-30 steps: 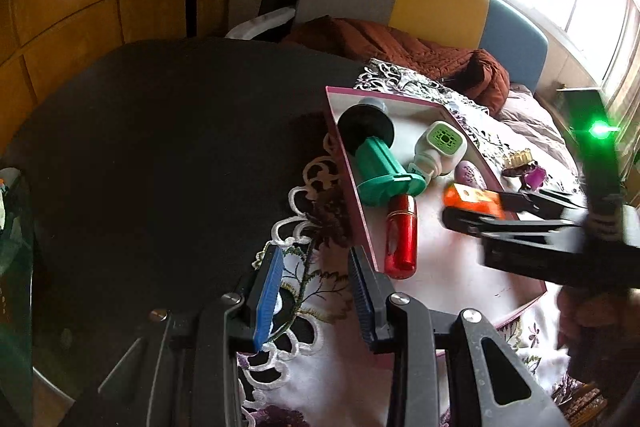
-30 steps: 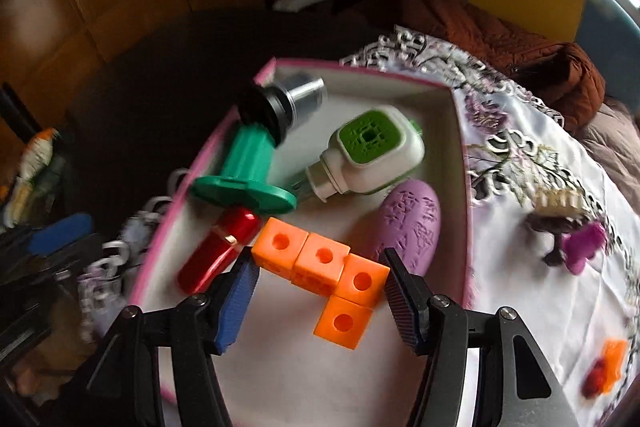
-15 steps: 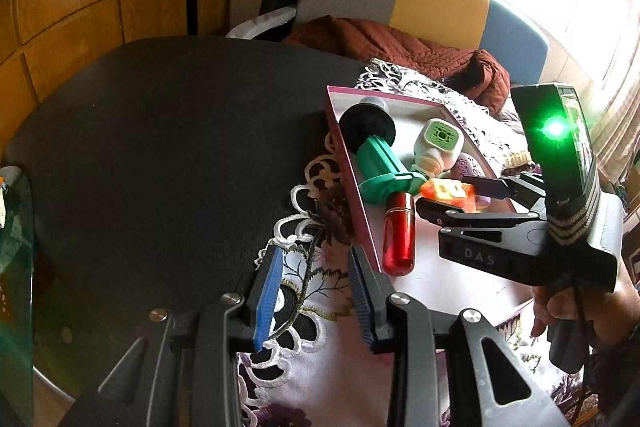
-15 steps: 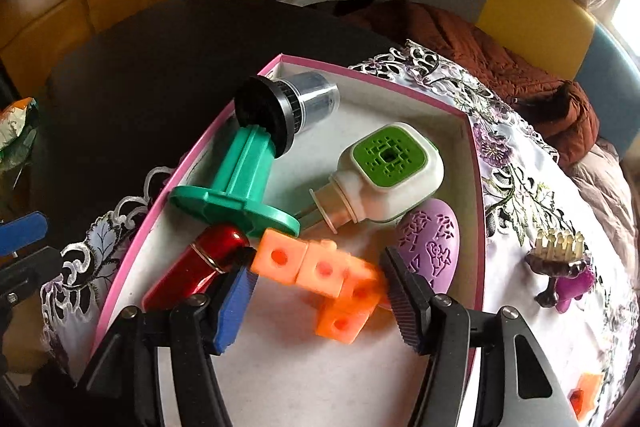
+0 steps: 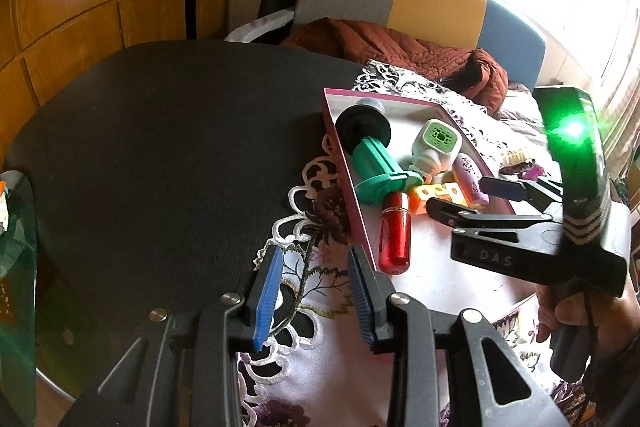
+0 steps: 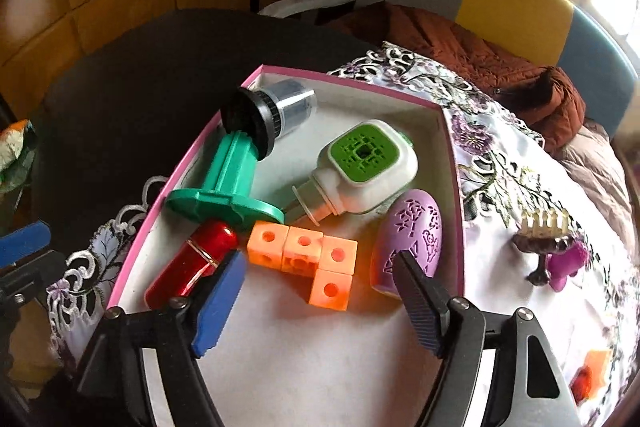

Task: Organize rigid objects
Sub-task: 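Carry the orange cubes into the pink tray and open the right tool, then move the right tool toward the orange clip while the left tool approaches the brown stand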

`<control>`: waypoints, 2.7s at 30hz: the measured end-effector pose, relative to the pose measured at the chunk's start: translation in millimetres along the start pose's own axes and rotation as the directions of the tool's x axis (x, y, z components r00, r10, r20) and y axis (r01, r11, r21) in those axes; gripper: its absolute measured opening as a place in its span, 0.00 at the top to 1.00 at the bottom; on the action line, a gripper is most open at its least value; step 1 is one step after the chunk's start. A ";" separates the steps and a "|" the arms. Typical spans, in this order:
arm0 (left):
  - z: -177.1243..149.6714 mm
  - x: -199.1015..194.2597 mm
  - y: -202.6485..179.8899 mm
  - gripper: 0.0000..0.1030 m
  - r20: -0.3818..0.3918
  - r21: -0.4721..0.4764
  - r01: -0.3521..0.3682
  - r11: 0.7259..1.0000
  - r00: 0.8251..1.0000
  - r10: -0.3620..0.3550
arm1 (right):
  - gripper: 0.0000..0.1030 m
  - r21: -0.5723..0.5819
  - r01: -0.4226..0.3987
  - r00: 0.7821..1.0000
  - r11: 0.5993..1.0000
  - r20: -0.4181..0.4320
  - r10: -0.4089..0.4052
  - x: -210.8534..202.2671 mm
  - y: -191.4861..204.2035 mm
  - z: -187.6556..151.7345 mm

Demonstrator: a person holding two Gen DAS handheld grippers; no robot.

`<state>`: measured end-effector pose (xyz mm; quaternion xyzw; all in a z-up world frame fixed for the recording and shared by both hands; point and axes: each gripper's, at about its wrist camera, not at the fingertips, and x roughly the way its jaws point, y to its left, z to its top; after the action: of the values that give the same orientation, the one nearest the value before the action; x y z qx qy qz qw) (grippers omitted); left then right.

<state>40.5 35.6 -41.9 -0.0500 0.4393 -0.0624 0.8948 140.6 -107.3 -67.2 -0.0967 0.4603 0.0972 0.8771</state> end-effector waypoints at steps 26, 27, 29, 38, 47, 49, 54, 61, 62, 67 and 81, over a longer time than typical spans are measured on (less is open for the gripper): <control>-0.8 -13.6 -29.3 0.67 0.021 0.090 0.012 0.996 1.000 -0.014 | 0.18 0.130 0.064 0.989 0.989 0.125 -0.081 -66.9 -75.1 -17.3; -0.8 -14.3 -32.1 0.67 0.022 0.097 0.013 0.995 1.000 -0.015 | 0.18 0.140 0.078 0.987 0.987 0.125 -0.096 -69.2 -83.3 -18.5; -0.9 -15.1 -35.7 0.67 0.023 0.108 0.015 0.994 1.000 -0.017 | 0.17 0.162 0.100 0.985 0.982 0.124 -0.120 -72.9 -98.5 -21.2; -1.7 -14.7 -54.0 0.67 0.017 0.157 0.025 0.987 0.999 -0.028 | 0.17 0.285 0.223 0.962 0.932 0.088 -0.258 -88.0 -180.1 -47.3; -0.9 -12.6 -76.3 0.67 0.008 0.219 0.034 0.975 0.999 -0.036 | 0.16 0.530 0.372 0.897 0.762 0.005 -0.441 -101.1 -286.1 -108.0; -0.1 -12.2 -83.0 0.67 0.006 0.237 0.038 0.971 0.999 -0.040 | 0.16 0.645 0.383 0.896 0.661 -0.087 -0.435 -98.7 -313.5 -128.2; 4.1 -9.0 -106.4 0.67 0.001 0.281 0.067 0.957 0.998 -0.070 | 0.15 0.783 0.328 0.903 0.529 -0.095 -0.419 -110.2 -342.8 -150.5; 6.7 -5.3 -153.0 0.67 -0.021 0.359 0.141 0.923 0.989 -0.143 | 0.13 0.824 0.322 0.899 0.466 -0.112 -0.422 -112.9 -349.4 -158.5; 7.1 -4.4 -158.7 0.67 -0.025 0.366 0.149 0.919 0.988 -0.150 | 0.12 0.832 0.318 0.899 0.455 -0.112 -0.423 -114.8 -349.7 -160.1; 9.7 1.7 -187.7 0.67 -0.054 0.407 0.186 0.894 0.982 -0.180 | 0.11 0.883 0.273 0.910 0.382 -0.109 -0.399 -118.8 -360.6 -173.2; 55.7 54.6 -249.4 0.54 -0.160 0.388 0.275 0.879 0.960 -0.230 | 0.11 0.901 0.225 0.925 0.371 -0.078 -0.371 -119.9 -363.9 -175.7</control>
<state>100.9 -217.2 -14.6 0.0839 0.4545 -0.2712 0.8443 29.6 -512.8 -36.9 0.3097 0.3535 -0.3159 0.8242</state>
